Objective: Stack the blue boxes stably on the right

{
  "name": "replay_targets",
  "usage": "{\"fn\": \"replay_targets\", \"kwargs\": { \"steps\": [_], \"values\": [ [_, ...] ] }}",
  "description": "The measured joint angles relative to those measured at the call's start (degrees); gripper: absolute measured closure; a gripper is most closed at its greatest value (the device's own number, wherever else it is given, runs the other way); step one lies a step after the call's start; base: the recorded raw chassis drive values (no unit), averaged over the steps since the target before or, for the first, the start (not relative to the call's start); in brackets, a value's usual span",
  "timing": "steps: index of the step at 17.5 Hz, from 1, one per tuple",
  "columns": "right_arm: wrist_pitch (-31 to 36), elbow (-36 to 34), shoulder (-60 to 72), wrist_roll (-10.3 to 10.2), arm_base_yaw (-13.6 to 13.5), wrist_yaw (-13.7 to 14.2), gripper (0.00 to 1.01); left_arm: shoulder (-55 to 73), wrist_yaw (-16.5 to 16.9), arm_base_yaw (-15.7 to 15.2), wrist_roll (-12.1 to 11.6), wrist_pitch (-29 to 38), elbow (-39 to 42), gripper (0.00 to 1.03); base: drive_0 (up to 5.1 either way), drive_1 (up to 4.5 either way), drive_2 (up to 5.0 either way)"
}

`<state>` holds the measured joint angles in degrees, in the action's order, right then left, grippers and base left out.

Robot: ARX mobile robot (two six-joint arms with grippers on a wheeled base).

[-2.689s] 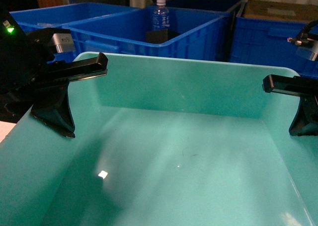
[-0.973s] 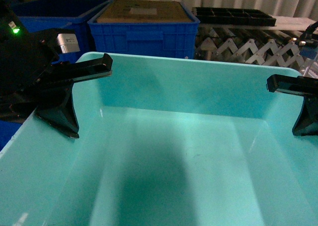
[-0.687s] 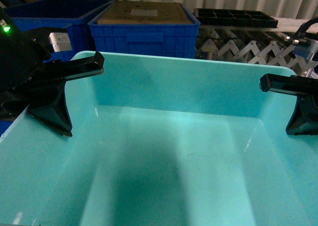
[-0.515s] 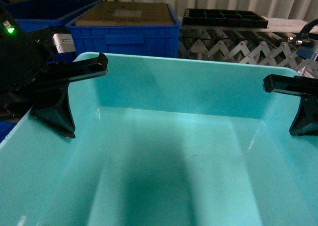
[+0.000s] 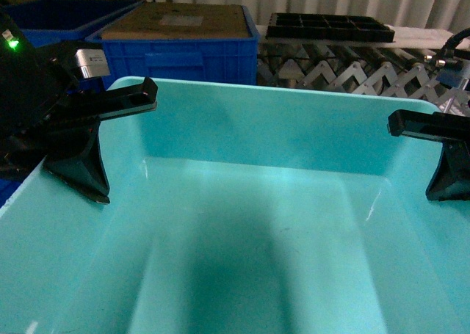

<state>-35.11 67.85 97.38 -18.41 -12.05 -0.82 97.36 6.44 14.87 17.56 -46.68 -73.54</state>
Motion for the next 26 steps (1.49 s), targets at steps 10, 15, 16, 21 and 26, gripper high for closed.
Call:
{"fn": "replay_targets", "kwargs": {
  "steps": [10,15,16,21,26],
  "values": [
    [7.2,2.0,7.8,3.3,0.4,-0.9,0.99,9.5,4.1,-1.8,0.1,-3.1,-5.0,1.01,-1.3,2.08,-4.7],
    [11.5,2.0,15.4,7.4,2.6,-1.1,0.99,15.3,6.1,-1.0,-0.3,0.7,-3.4,1.01,0.0,0.00,0.0],
    [12.6,1.8,17.0,8.4,3.1,-0.9,0.99,17.1,6.7,-0.7,-0.3,2.2,-2.9,1.01,0.0,0.00,0.0],
    [21.0,-1.9,22.6,12.7,3.3,2.7,0.99,23.9,6.2,0.5,-1.2,8.8,-1.4,1.01,0.0,0.00,0.0],
    [13.4,-1.9,22.1,11.9,2.8,6.9,0.65,22.4,9.2,-1.7,-6.7,1.7,-4.2,0.68,0.0,0.00,0.0]
  ]
}}
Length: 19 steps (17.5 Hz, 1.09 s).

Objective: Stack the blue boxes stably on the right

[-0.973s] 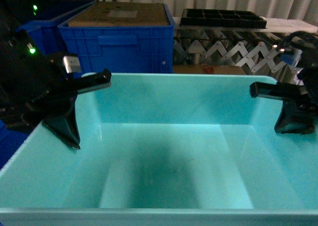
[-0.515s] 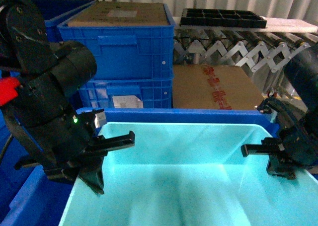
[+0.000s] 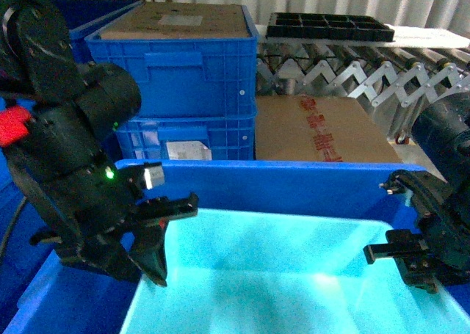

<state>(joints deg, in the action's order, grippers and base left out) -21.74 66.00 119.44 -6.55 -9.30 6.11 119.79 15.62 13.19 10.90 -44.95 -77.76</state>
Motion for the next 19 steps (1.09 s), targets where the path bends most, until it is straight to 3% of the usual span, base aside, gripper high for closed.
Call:
{"fn": "replay_targets", "kwargs": {
  "steps": [2,4,6,8,9,10,11,12,13,14,15,16,18,19],
  "values": [
    [-5.0,-0.4,-5.2,-3.1,1.3,0.5,0.45,-4.8,-0.1,-2.4,0.4,-3.6,0.2,0.48,0.0,0.00,0.0],
    [-10.0,-2.2,-13.2,-6.9,2.3,0.4,0.25,-11.5,0.1,-5.1,2.4,-6.8,2.8,0.28,0.0,0.00,0.0],
    [-14.1,-6.6,-21.0,-11.9,2.6,-1.6,0.02,-19.8,2.8,-6.4,4.7,-7.9,6.6,0.05,0.0,0.00,0.0],
    [-15.3,-9.0,-25.1,-17.3,0.9,-3.7,0.04,-24.5,5.7,-5.7,9.2,-7.5,8.0,0.05,0.0,0.00,0.0],
    [-14.7,-8.9,-25.2,-18.6,0.5,-4.2,0.03,-24.7,6.1,-5.3,10.4,-7.6,8.0,0.05,0.0,0.00,0.0],
    [1.1,-13.8,-25.2,-17.0,0.2,-2.3,0.07,-25.5,3.0,-4.9,10.1,2.7,11.5,0.08,0.0,0.00,0.0],
    [25.7,-23.7,-25.8,-11.1,0.6,0.7,0.18,-29.9,-8.9,-4.1,4.6,29.4,23.7,0.18,0.0,0.00,0.0],
    [44.9,-34.8,-26.9,-5.4,1.2,1.2,0.29,-34.7,-17.7,-4.5,-0.4,49.4,36.2,0.29,0.0,0.00,0.0],
    [60.0,-43.9,-29.0,-0.2,2.3,1.0,0.40,-38.2,-22.1,-5.3,-4.7,66.3,45.5,0.40,0.0,0.00,0.0],
    [73.1,-48.2,-32.3,2.6,3.1,0.5,0.51,-40.9,-22.5,-6.5,-7.3,82.3,51.8,0.53,0.0,0.00,0.0],
    [84.3,-49.6,-37.3,4.2,3.8,-0.1,0.64,-43.7,-22.3,-7.0,-8.5,92.0,55.5,0.64,0.0,0.00,0.0],
    [88.3,-51.2,-41.3,5.1,4.1,-0.7,0.77,-46.7,-21.6,-7.5,-9.5,98.5,58.7,0.77,0.0,0.00,0.0],
    [83.7,-57.1,-45.5,6.1,5.2,-1.9,1.00,-51.8,-20.3,-8.7,-9.8,98.6,64.2,1.02,0.0,0.00,0.0],
    [82.4,-58.5,-48.7,6.2,6.5,-3.0,1.00,-53.7,-20.0,-9.2,-9.9,97.8,66.1,1.01,0.0,0.00,0.0]
  ]
}}
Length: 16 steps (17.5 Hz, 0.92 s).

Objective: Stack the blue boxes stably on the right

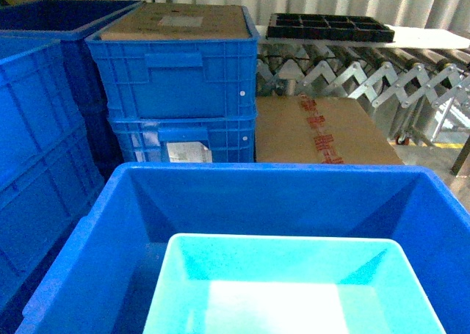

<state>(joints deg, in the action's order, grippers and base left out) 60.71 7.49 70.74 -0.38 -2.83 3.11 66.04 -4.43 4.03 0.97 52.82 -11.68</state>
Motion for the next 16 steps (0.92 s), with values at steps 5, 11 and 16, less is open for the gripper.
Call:
{"fn": "replay_targets", "kwargs": {
  "steps": [5,11,16],
  "values": [
    [-3.6,-1.9,-8.1,0.0,3.0,-2.6,1.00,-6.4,4.0,-3.8,0.0,-2.0,3.2,1.01,0.0,0.00,0.0],
    [-15.2,-5.6,-23.0,0.0,2.8,-2.9,1.00,-15.0,4.4,-4.0,0.0,-5.8,10.0,1.01,0.0,0.00,0.0],
    [-28.0,-6.7,-37.2,0.0,2.8,-3.0,1.00,-30.2,4.4,-4.0,0.0,-18.1,10.8,1.01,0.0,0.00,0.0]
  ]
}}
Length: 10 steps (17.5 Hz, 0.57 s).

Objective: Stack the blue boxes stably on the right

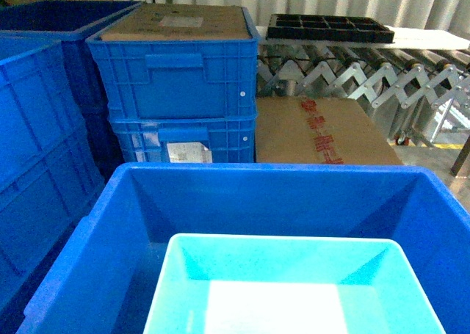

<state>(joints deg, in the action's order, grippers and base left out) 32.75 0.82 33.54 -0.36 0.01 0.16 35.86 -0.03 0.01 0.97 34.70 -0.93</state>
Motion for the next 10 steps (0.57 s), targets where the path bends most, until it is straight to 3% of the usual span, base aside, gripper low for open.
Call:
{"fn": "replay_targets", "kwargs": {
  "steps": [10],
  "values": [
    [-9.9,0.0,-10.6,0.0,0.0,0.0,1.00,-11.3,0.0,0.0,0.0,-10.3,0.0,1.01,0.0,0.00,0.0]
  ]
}}
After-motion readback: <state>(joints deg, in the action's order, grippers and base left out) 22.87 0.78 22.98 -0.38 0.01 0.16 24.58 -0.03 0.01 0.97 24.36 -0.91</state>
